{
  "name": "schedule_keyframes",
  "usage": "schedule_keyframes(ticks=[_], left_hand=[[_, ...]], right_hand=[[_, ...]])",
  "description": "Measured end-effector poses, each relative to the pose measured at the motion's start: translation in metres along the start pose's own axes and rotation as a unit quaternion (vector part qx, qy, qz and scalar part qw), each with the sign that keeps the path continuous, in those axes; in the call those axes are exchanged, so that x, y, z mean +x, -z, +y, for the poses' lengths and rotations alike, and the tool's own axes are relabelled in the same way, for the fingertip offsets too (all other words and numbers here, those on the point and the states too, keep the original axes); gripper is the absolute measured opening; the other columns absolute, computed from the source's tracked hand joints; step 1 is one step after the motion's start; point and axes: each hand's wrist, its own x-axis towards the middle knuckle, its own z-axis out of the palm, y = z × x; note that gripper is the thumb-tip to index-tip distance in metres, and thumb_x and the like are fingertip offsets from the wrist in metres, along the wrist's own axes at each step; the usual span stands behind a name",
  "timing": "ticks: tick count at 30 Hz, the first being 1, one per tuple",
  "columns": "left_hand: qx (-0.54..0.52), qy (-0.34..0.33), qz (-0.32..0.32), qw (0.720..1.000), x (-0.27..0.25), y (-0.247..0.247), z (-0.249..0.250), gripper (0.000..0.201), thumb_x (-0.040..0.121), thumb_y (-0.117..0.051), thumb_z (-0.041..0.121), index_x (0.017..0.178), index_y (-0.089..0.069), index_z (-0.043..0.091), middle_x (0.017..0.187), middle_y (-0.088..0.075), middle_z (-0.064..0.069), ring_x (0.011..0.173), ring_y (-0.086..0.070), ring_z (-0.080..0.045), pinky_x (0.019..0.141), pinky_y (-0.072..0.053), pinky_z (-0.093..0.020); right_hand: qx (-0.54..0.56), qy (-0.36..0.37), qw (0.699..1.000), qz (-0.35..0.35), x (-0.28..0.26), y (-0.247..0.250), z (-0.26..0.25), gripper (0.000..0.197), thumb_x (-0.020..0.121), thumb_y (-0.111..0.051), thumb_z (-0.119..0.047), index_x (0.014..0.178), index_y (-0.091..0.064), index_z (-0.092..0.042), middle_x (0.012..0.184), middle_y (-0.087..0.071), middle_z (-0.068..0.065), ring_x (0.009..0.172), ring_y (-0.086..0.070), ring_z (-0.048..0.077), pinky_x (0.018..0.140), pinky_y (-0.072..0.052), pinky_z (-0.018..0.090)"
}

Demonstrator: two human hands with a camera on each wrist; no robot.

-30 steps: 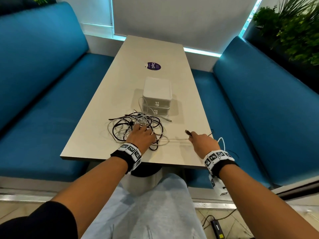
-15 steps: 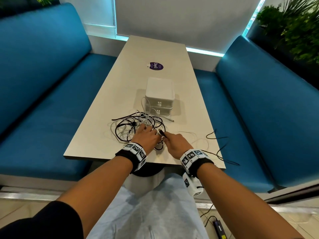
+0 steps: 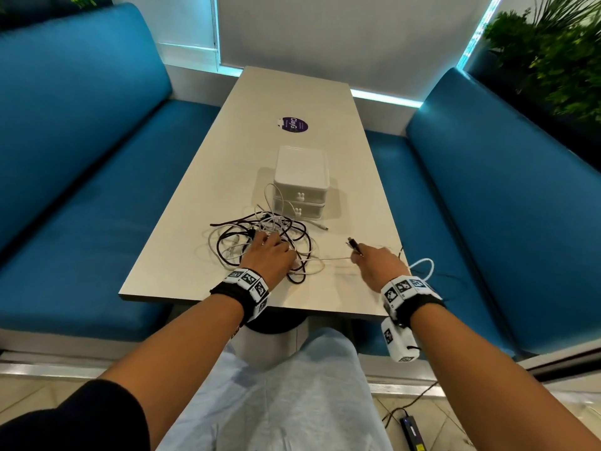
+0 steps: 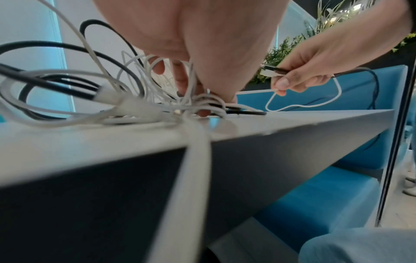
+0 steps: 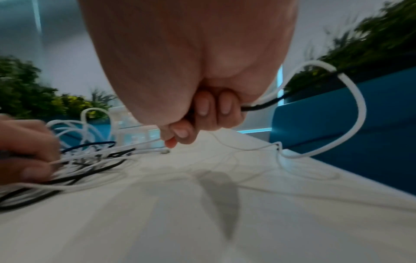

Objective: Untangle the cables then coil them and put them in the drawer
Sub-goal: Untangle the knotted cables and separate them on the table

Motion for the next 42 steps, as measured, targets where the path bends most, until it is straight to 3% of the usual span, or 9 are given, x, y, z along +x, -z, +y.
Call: schedule_keyframes(ticks=[8, 12, 15, 24, 30, 33, 35, 39, 42], left_hand=[[0.013, 0.001, -0.035, 0.999, 0.006, 0.008, 0.01, 0.026, 0.1, -0.042, 0.034, 0.11, -0.065, 0.028, 0.111, -0.066, 0.006, 0.118, -0.048, -0.024, 0.104, -0.021, -0.049], [0.023, 0.001, -0.039, 0.999, 0.005, 0.009, 0.012, 0.025, 0.1, -0.043, 0.033, 0.111, -0.065, 0.027, 0.112, -0.067, 0.004, 0.118, -0.048, -0.026, 0.101, -0.021, -0.048], [0.019, 0.006, -0.034, 0.999, 0.005, 0.01, 0.015, 0.026, 0.101, -0.04, 0.033, 0.113, -0.063, 0.027, 0.112, -0.066, 0.004, 0.12, -0.047, -0.026, 0.102, -0.022, -0.049], [-0.004, 0.018, -0.021, 1.0, 0.003, 0.004, 0.01, 0.034, 0.1, -0.039, 0.047, 0.112, -0.062, 0.026, 0.115, -0.064, 0.004, 0.122, -0.045, -0.024, 0.104, -0.021, -0.049], [-0.018, 0.031, -0.03, 0.999, -0.001, 0.003, -0.008, 0.029, 0.101, -0.038, 0.041, 0.111, -0.063, 0.031, 0.12, -0.061, 0.01, 0.124, -0.043, -0.019, 0.106, -0.02, -0.046], [-0.006, 0.02, -0.04, 0.999, 0.0, 0.004, -0.012, 0.03, 0.101, -0.038, 0.039, 0.111, -0.064, 0.028, 0.119, -0.062, 0.007, 0.122, -0.044, -0.021, 0.106, -0.022, -0.045], [0.0, 0.018, -0.043, 0.999, 0.001, 0.004, -0.01, 0.03, 0.1, -0.039, 0.039, 0.112, -0.063, 0.026, 0.119, -0.063, 0.005, 0.122, -0.045, -0.022, 0.105, -0.023, -0.045], [0.003, 0.012, -0.052, 0.999, 0.003, 0.009, -0.008, 0.031, 0.101, -0.038, 0.038, 0.114, -0.063, 0.024, 0.121, -0.063, 0.004, 0.124, -0.044, -0.022, 0.106, -0.023, -0.044], [-0.004, 0.009, -0.061, 0.998, 0.001, 0.015, -0.008, 0.033, 0.101, -0.036, 0.039, 0.113, -0.062, 0.023, 0.122, -0.062, 0.003, 0.124, -0.044, -0.023, 0.109, -0.023, -0.045]], right_hand=[[-0.009, -0.033, 0.999, 0.027, -0.005, -0.014, -0.008, 0.028, 0.103, -0.032, -0.03, 0.113, -0.052, -0.014, 0.088, -0.059, 0.01, 0.079, -0.062, 0.033, 0.066, -0.049, 0.037], [0.055, 0.053, 0.997, 0.034, -0.006, -0.023, -0.04, 0.029, 0.103, -0.033, -0.031, 0.12, -0.05, -0.015, 0.094, -0.065, 0.019, 0.083, -0.062, 0.04, 0.07, -0.052, 0.041], [0.072, 0.114, 0.991, 0.008, -0.005, -0.031, -0.061, 0.032, 0.102, -0.034, -0.04, 0.111, -0.056, -0.018, 0.093, -0.067, 0.016, 0.085, -0.062, 0.038, 0.073, -0.053, 0.044], [0.005, 0.123, 0.992, -0.02, -0.002, -0.029, -0.056, 0.029, 0.103, -0.036, -0.036, 0.115, -0.053, -0.015, 0.101, -0.065, 0.014, 0.089, -0.061, 0.036, 0.075, -0.052, 0.045], [-0.097, -0.059, 0.993, -0.008, -0.007, 0.001, 0.032, 0.024, 0.097, -0.037, -0.009, 0.112, -0.056, -0.009, 0.104, -0.068, 0.013, 0.092, -0.067, 0.033, 0.067, -0.048, 0.035], [-0.088, -0.178, 0.98, 0.006, -0.021, 0.013, 0.079, 0.016, 0.095, -0.041, -0.01, 0.1, -0.056, -0.009, 0.102, -0.063, 0.012, 0.092, -0.063, 0.034, 0.073, -0.048, 0.036], [-0.06, -0.223, 0.972, 0.03, -0.023, 0.014, 0.086, 0.019, 0.095, -0.042, -0.013, 0.105, -0.056, -0.007, 0.104, -0.06, 0.015, 0.093, -0.06, 0.036, 0.074, -0.047, 0.039], [0.023, -0.217, 0.974, 0.053, -0.012, 0.003, 0.066, 0.025, 0.098, -0.037, -0.014, 0.117, -0.049, -0.003, 0.118, -0.056, 0.024, 0.105, -0.057, 0.043, 0.082, -0.046, 0.044], [0.066, -0.163, 0.983, 0.052, -0.002, -0.006, 0.036, 0.027, 0.098, -0.036, -0.017, 0.118, -0.051, -0.005, 0.117, -0.057, 0.023, 0.103, -0.058, 0.042, 0.076, -0.044, 0.039]])
